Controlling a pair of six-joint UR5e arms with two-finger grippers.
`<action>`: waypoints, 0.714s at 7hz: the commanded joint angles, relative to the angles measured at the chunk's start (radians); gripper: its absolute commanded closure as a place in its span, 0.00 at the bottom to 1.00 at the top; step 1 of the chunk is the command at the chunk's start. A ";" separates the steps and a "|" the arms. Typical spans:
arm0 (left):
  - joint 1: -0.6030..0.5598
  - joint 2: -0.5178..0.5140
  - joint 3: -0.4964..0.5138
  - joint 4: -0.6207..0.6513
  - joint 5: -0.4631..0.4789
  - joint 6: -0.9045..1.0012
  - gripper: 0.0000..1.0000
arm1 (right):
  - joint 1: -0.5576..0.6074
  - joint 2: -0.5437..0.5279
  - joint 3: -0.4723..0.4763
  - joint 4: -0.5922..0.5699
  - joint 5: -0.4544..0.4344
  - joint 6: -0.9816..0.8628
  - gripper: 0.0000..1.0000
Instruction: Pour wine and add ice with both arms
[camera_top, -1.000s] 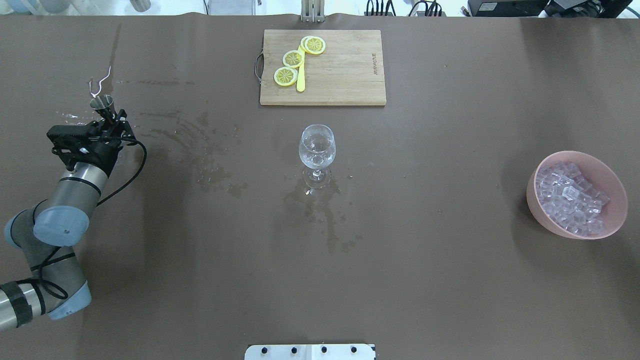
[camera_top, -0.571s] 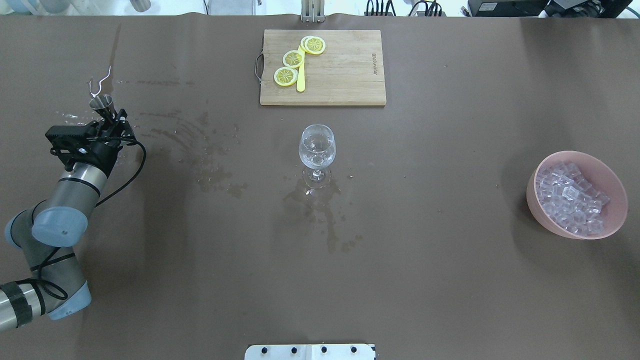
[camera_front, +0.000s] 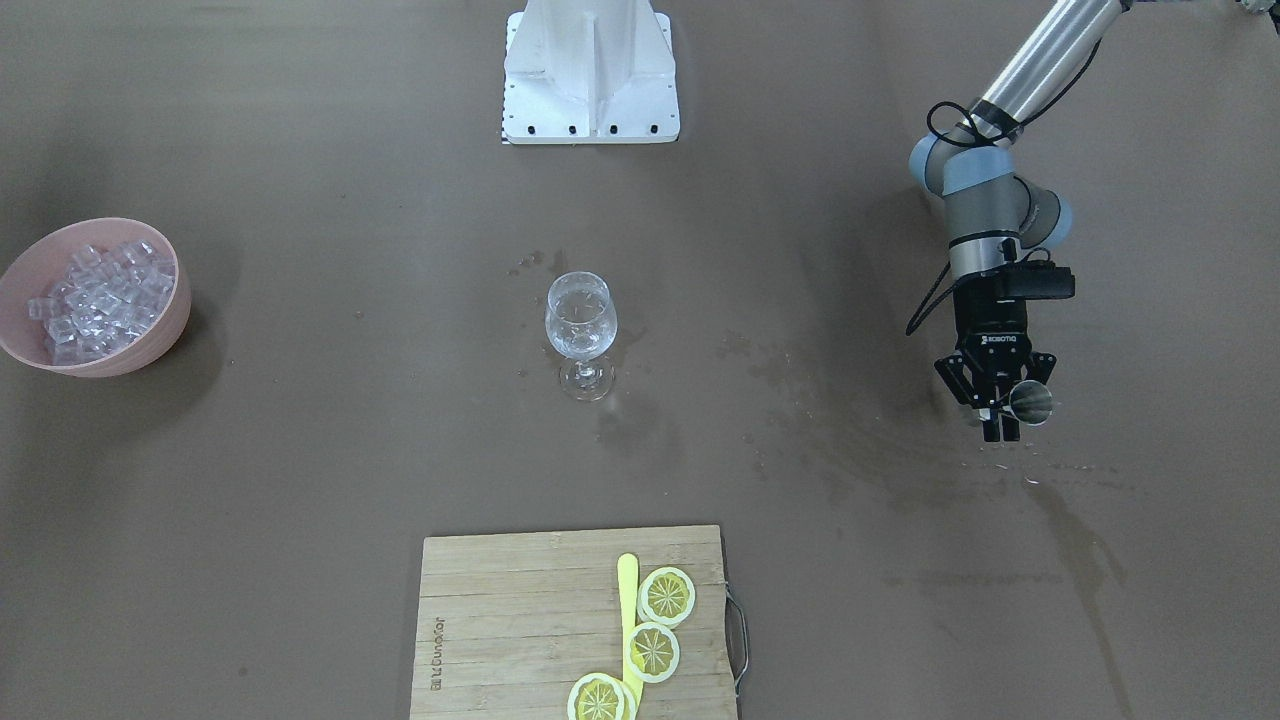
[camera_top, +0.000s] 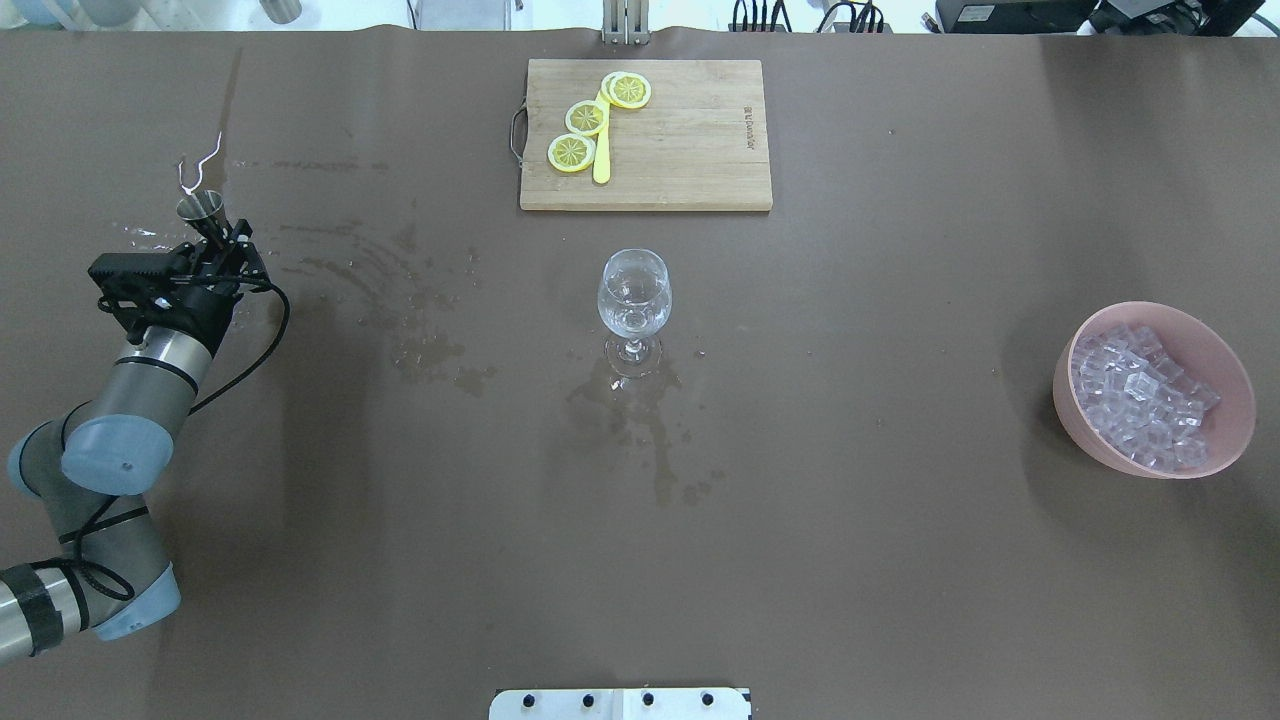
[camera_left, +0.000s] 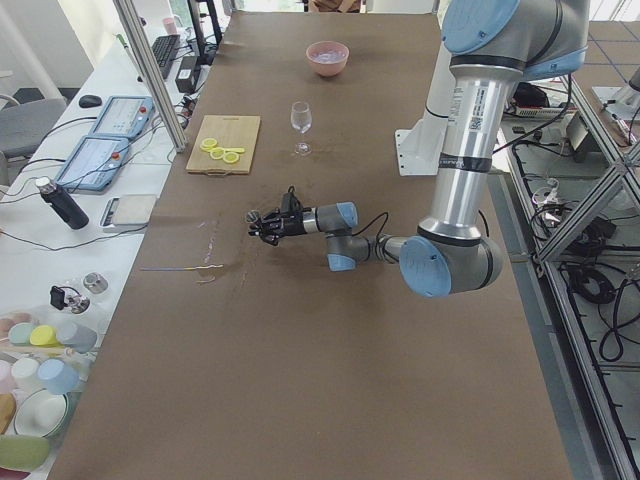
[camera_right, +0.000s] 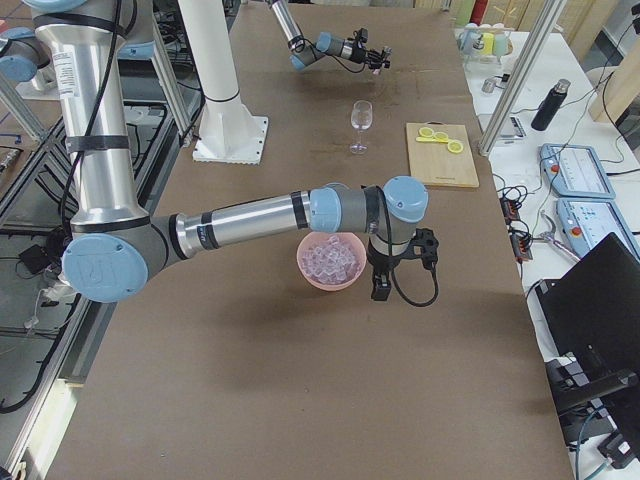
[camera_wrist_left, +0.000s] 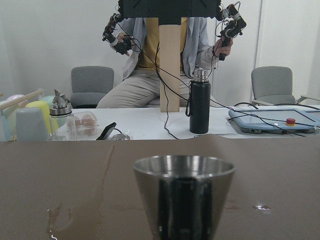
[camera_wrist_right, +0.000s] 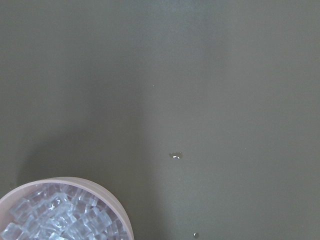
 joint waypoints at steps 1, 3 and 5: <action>0.003 -0.001 0.007 0.000 0.002 -0.005 0.81 | 0.000 0.000 0.000 0.000 -0.001 0.000 0.00; 0.003 -0.001 0.009 0.000 0.002 -0.004 0.75 | 0.000 0.000 0.000 0.000 -0.001 0.000 0.00; 0.003 -0.001 0.012 -0.001 0.002 -0.007 0.73 | 0.000 0.000 -0.002 0.000 -0.001 0.000 0.00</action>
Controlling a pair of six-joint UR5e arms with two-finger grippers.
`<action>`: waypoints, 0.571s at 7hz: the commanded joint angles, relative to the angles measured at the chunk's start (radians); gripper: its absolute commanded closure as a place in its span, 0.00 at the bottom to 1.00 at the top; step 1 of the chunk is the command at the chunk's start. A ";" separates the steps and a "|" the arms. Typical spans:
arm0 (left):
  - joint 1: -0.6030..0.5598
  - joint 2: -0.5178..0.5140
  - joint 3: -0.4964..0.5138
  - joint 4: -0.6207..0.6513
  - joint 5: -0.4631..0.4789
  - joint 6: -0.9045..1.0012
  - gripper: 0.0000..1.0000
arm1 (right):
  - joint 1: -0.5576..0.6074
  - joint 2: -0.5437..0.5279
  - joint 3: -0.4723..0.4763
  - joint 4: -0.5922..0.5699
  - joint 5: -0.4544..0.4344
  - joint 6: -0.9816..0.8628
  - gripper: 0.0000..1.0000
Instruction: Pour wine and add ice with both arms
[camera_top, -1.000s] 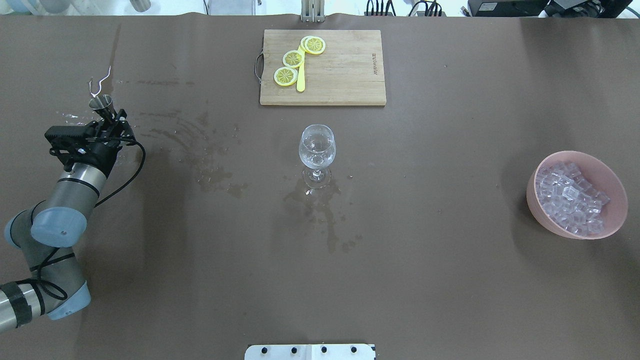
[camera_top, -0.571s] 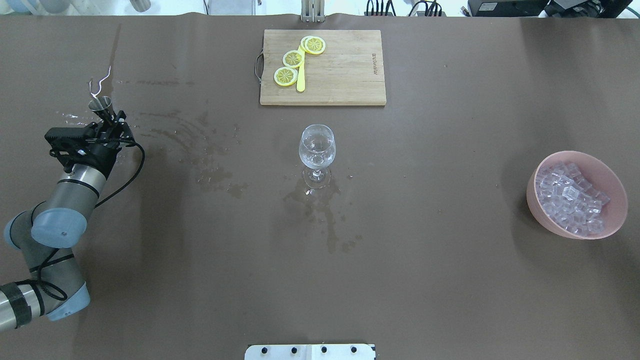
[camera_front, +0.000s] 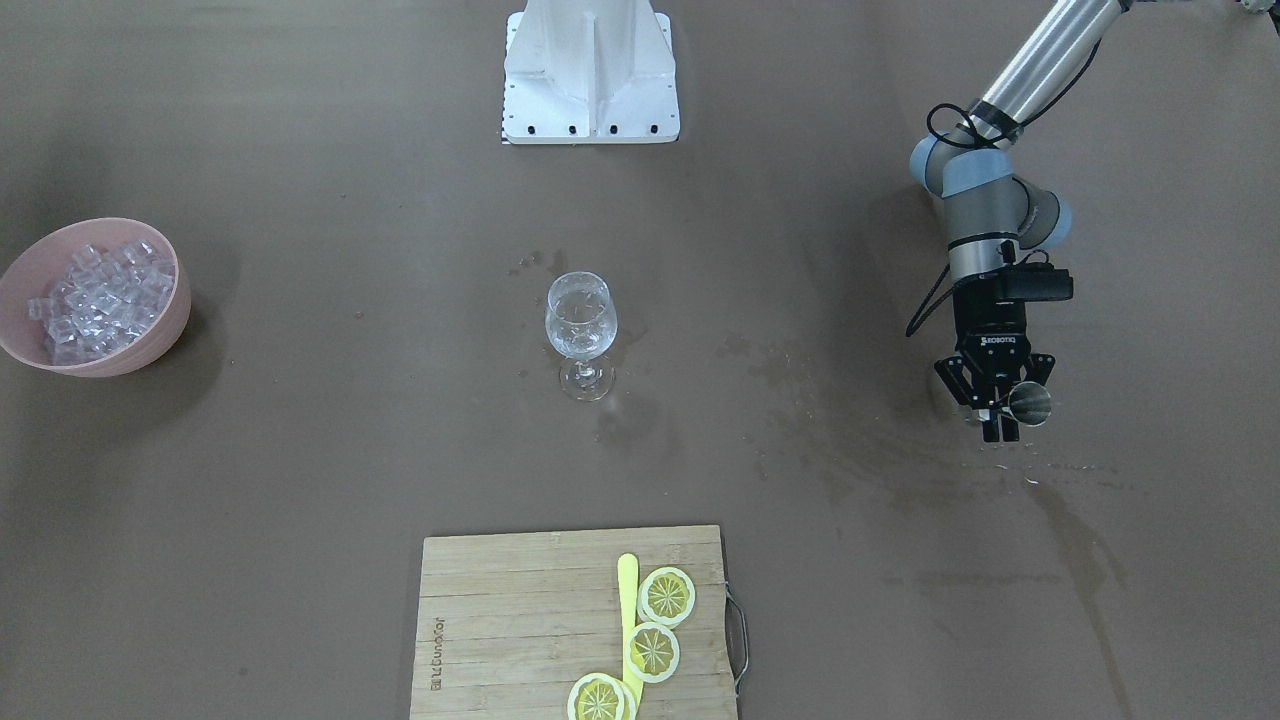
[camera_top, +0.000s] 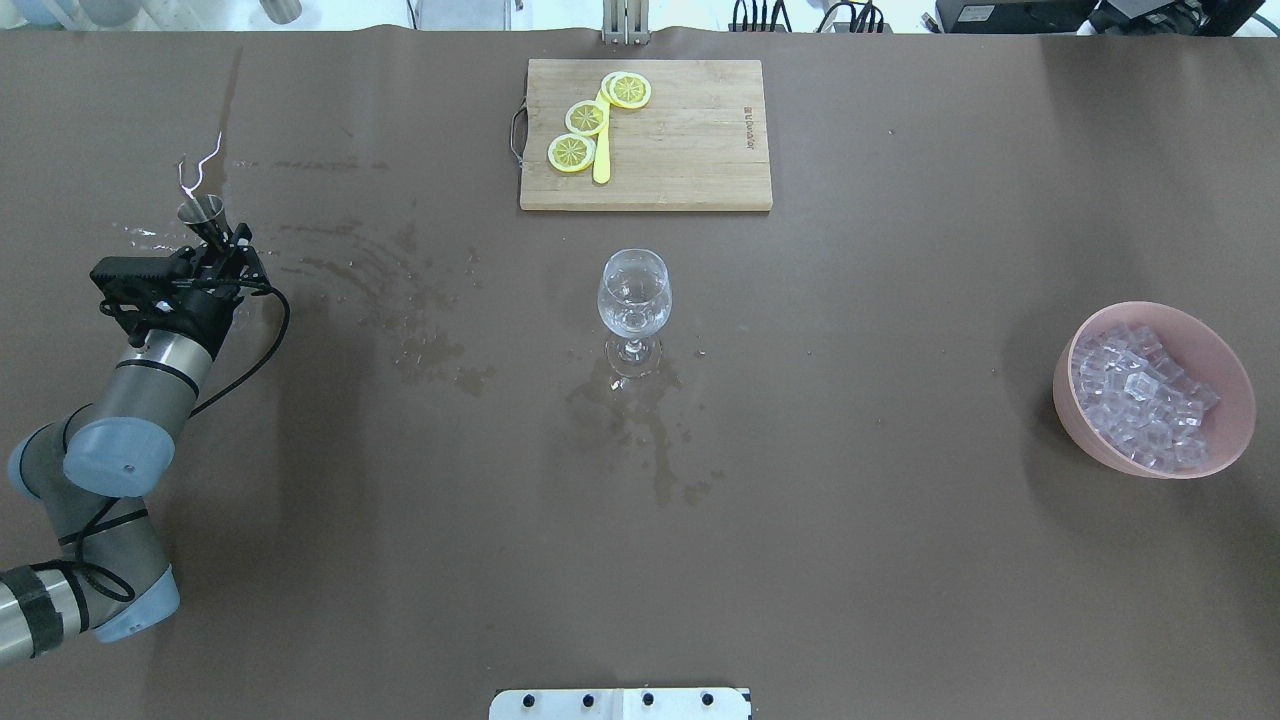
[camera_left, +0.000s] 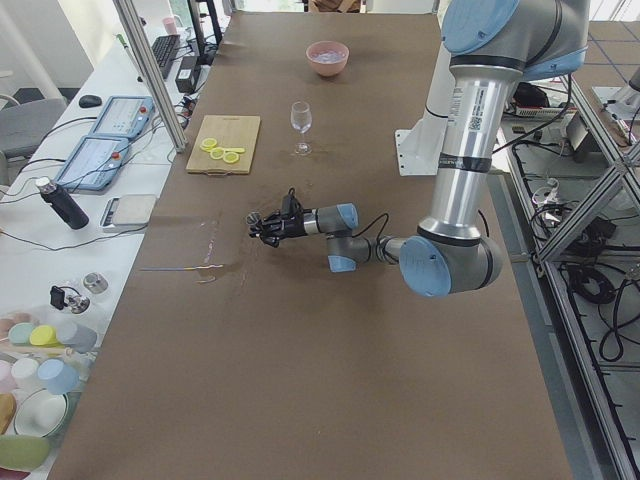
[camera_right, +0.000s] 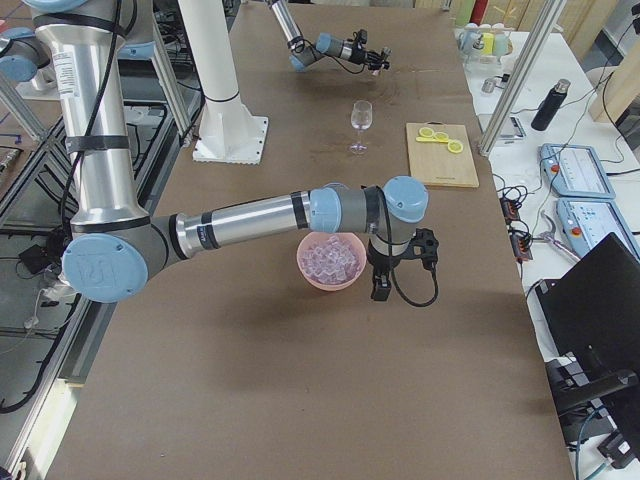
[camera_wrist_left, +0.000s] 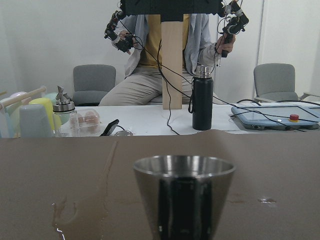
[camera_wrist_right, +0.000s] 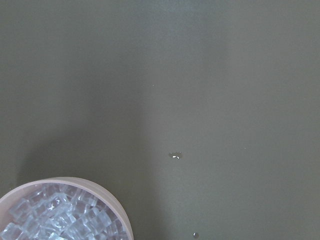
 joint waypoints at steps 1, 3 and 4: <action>0.002 0.000 0.000 -0.001 0.000 -0.002 0.73 | 0.000 0.000 -0.001 0.000 0.000 0.000 0.00; 0.002 0.001 0.002 0.000 0.000 0.004 0.60 | 0.000 0.000 -0.001 0.000 0.000 0.000 0.00; 0.002 0.002 0.002 0.000 0.002 0.008 0.51 | 0.000 0.000 -0.001 0.000 0.000 -0.002 0.00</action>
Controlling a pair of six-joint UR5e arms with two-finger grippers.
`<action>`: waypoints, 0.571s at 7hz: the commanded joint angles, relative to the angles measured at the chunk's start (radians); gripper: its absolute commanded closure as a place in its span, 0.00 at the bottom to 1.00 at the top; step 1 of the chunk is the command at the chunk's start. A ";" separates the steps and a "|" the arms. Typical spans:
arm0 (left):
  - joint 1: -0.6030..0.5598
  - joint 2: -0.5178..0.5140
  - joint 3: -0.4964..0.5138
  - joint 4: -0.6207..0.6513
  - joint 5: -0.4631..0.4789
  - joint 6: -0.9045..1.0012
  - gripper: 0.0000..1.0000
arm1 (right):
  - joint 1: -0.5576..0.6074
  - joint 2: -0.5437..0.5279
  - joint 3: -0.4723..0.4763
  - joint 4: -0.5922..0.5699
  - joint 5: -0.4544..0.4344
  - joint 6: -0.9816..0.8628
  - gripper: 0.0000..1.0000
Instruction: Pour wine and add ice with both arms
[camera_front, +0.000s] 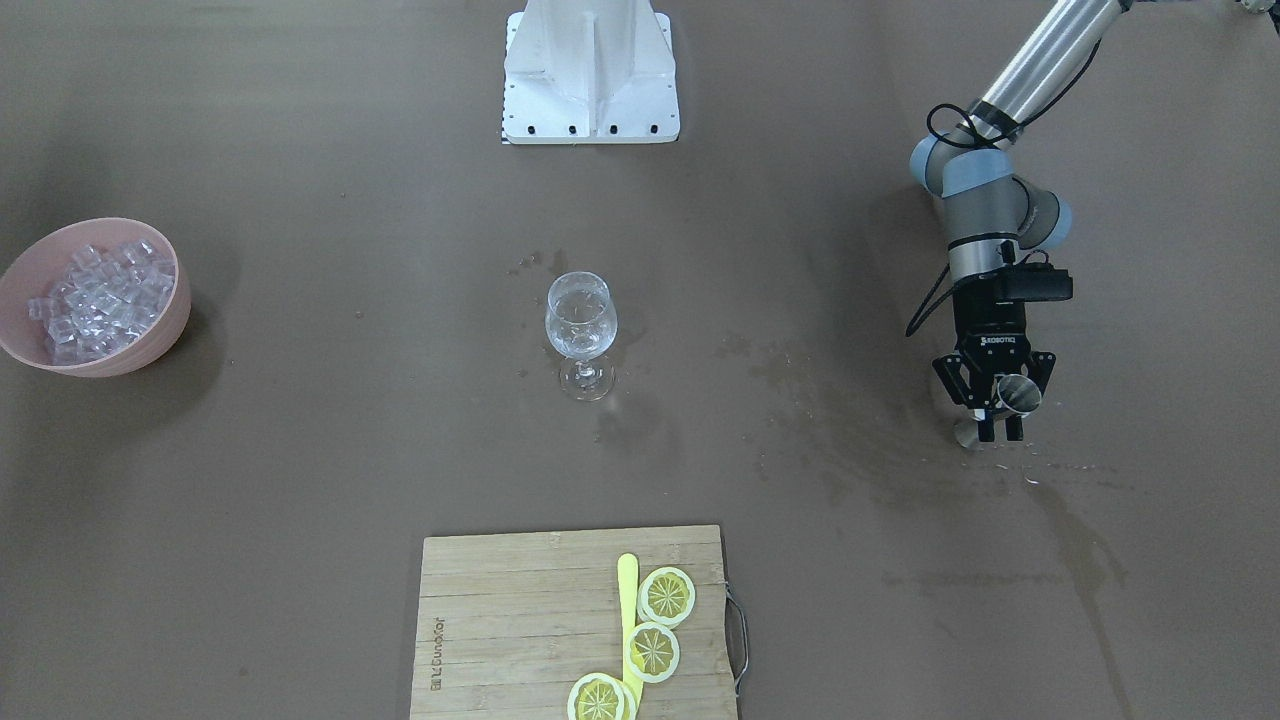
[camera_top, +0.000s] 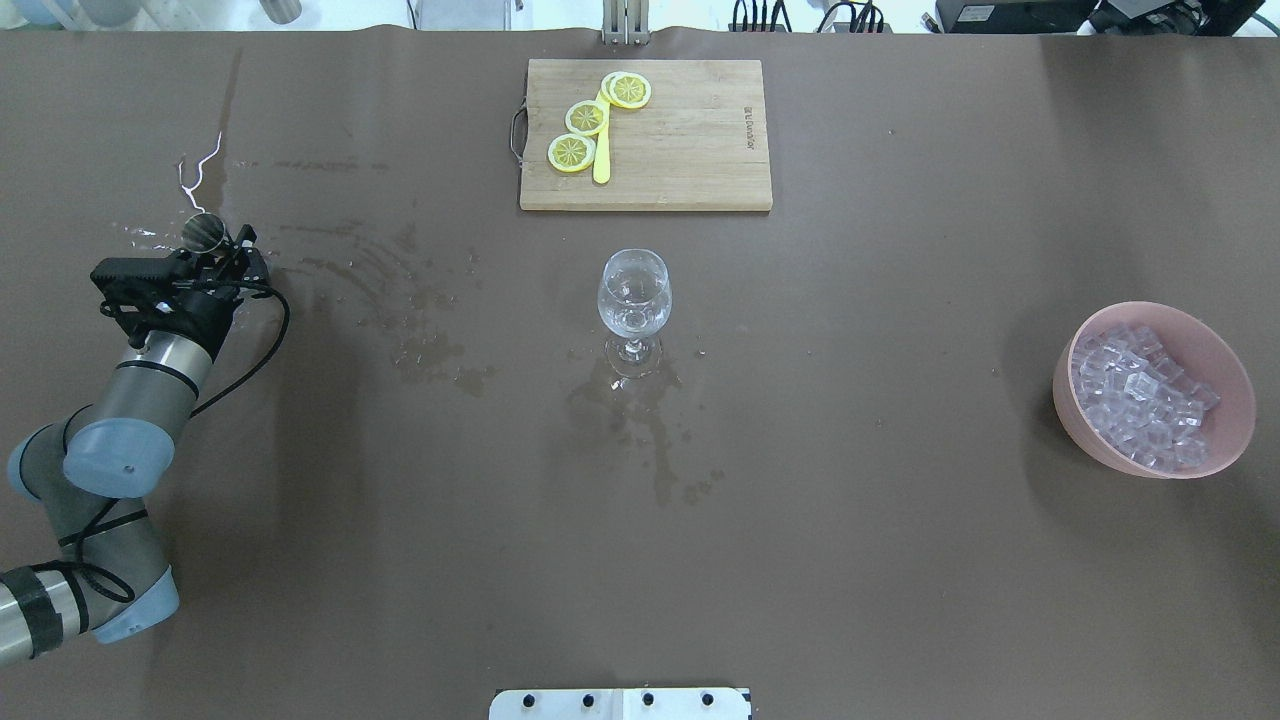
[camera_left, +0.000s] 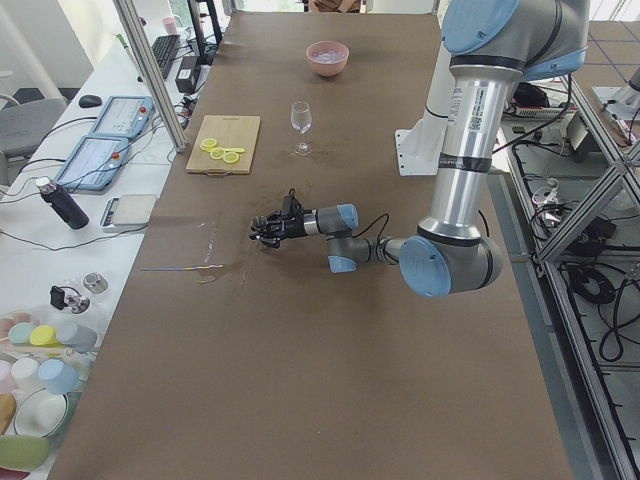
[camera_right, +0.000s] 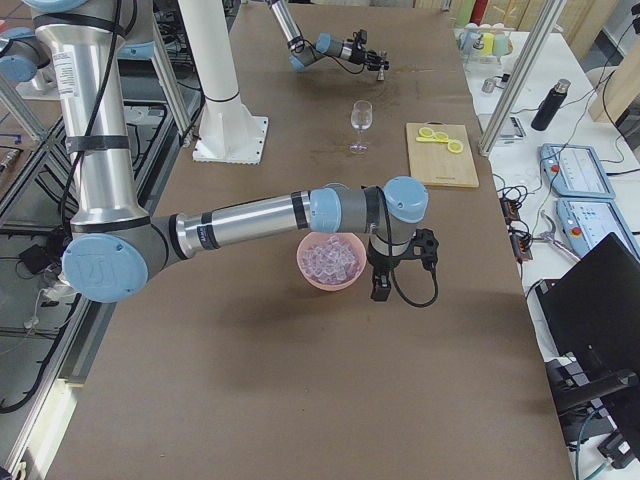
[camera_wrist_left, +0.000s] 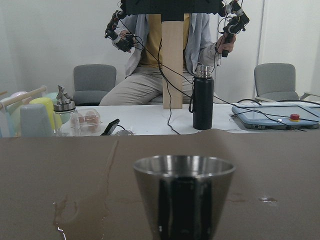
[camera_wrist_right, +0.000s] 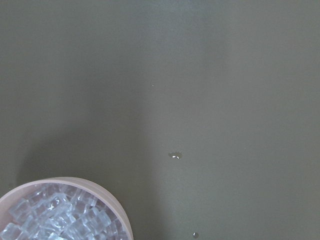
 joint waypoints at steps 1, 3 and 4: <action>0.000 0.001 0.000 0.001 0.000 0.007 0.51 | 0.000 0.000 0.000 0.000 0.000 -0.001 0.00; 0.000 0.001 -0.004 0.002 -0.005 0.007 0.50 | 0.000 0.000 0.002 0.000 0.000 0.000 0.00; 0.000 0.001 -0.014 0.004 -0.010 0.010 0.19 | 0.000 0.000 0.002 0.000 0.000 0.000 0.00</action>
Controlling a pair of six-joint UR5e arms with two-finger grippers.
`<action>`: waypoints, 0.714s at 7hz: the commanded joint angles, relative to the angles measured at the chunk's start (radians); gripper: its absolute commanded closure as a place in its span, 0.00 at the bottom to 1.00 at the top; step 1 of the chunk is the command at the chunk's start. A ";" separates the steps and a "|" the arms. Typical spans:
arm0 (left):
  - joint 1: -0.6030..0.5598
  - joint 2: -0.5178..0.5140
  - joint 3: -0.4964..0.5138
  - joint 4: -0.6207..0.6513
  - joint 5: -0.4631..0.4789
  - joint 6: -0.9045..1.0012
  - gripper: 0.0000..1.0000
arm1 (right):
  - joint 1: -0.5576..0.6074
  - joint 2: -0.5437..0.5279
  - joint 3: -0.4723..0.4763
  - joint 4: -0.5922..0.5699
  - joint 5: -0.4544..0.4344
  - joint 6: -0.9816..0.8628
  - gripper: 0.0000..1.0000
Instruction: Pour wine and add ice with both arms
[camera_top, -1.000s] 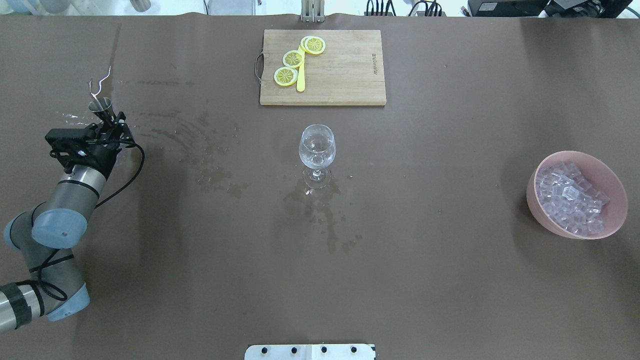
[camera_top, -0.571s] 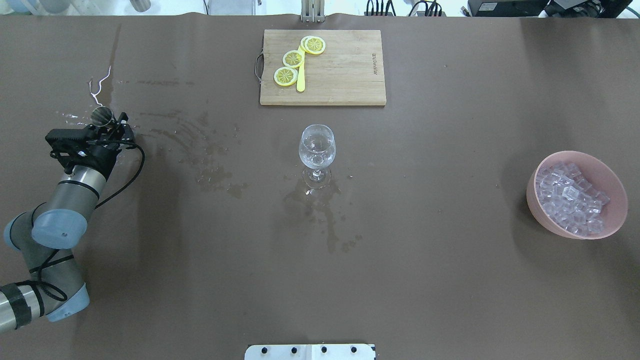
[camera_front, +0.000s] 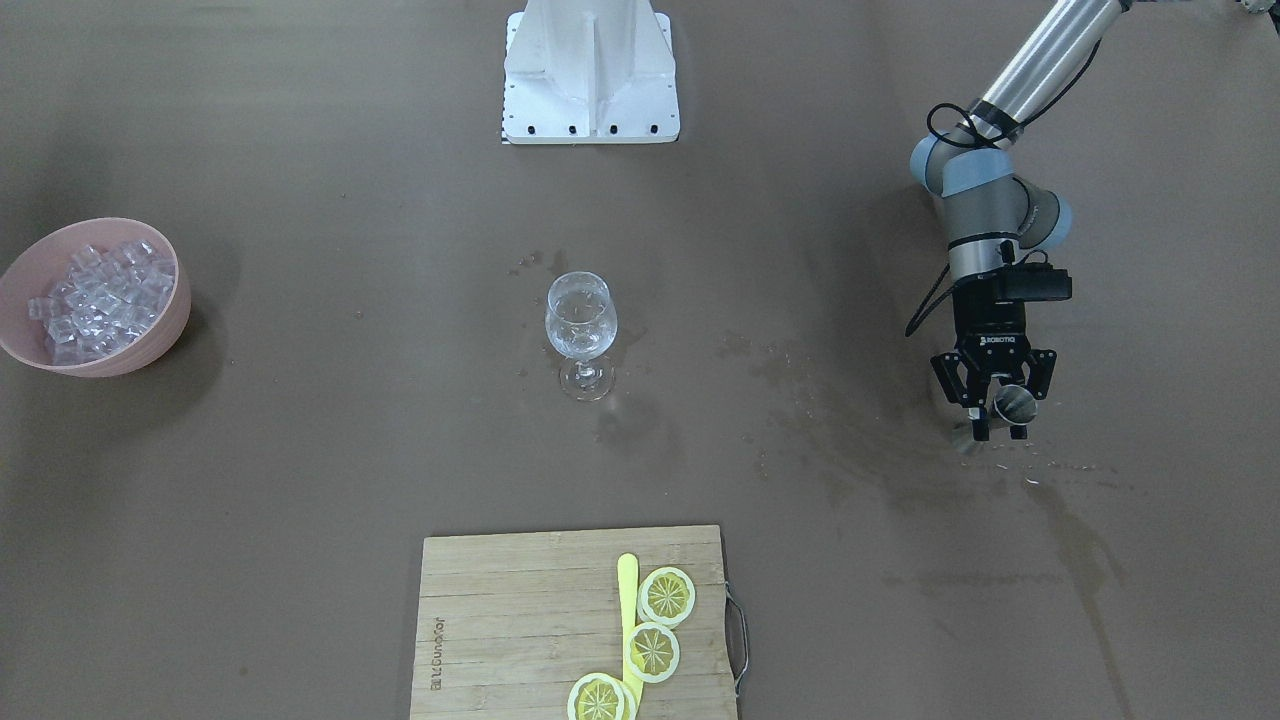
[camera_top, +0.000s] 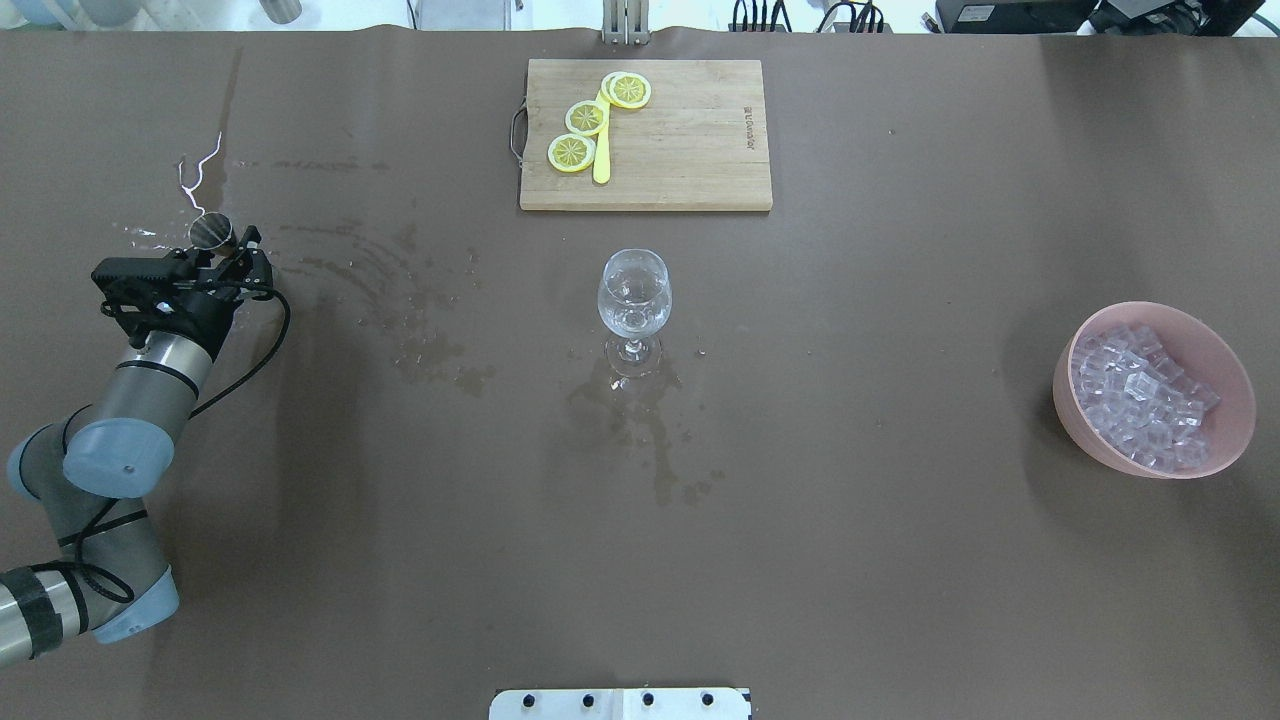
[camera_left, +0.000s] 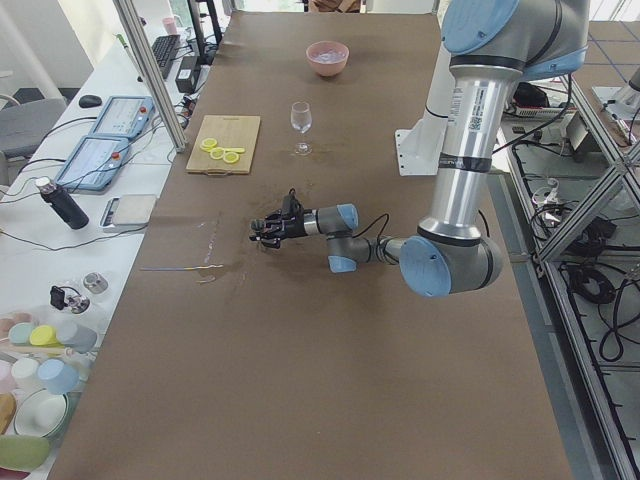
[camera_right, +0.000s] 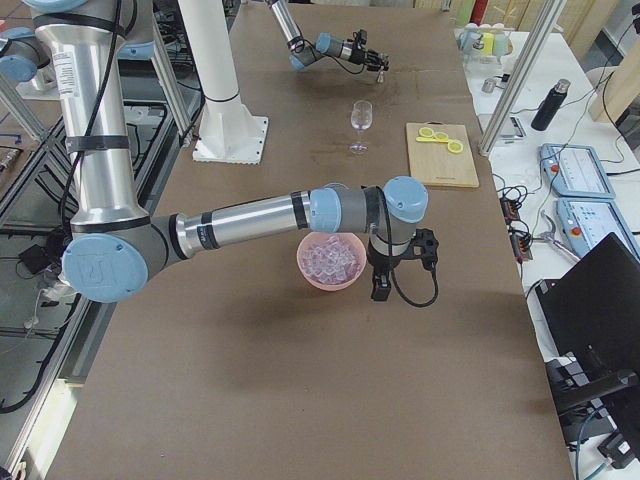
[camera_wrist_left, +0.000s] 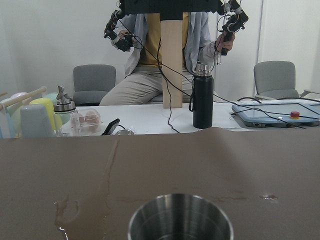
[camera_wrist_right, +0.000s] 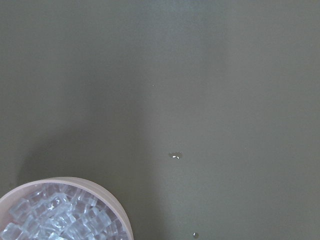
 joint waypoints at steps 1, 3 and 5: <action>-0.005 0.006 -0.021 -0.008 -0.059 0.065 0.01 | 0.000 0.000 0.001 0.000 0.000 0.000 0.00; -0.005 0.020 -0.029 -0.011 -0.063 0.074 0.01 | 0.000 0.000 0.001 0.000 0.002 0.000 0.00; -0.006 0.063 -0.061 -0.012 -0.081 0.076 0.01 | 0.000 0.000 -0.001 0.000 0.000 -0.001 0.00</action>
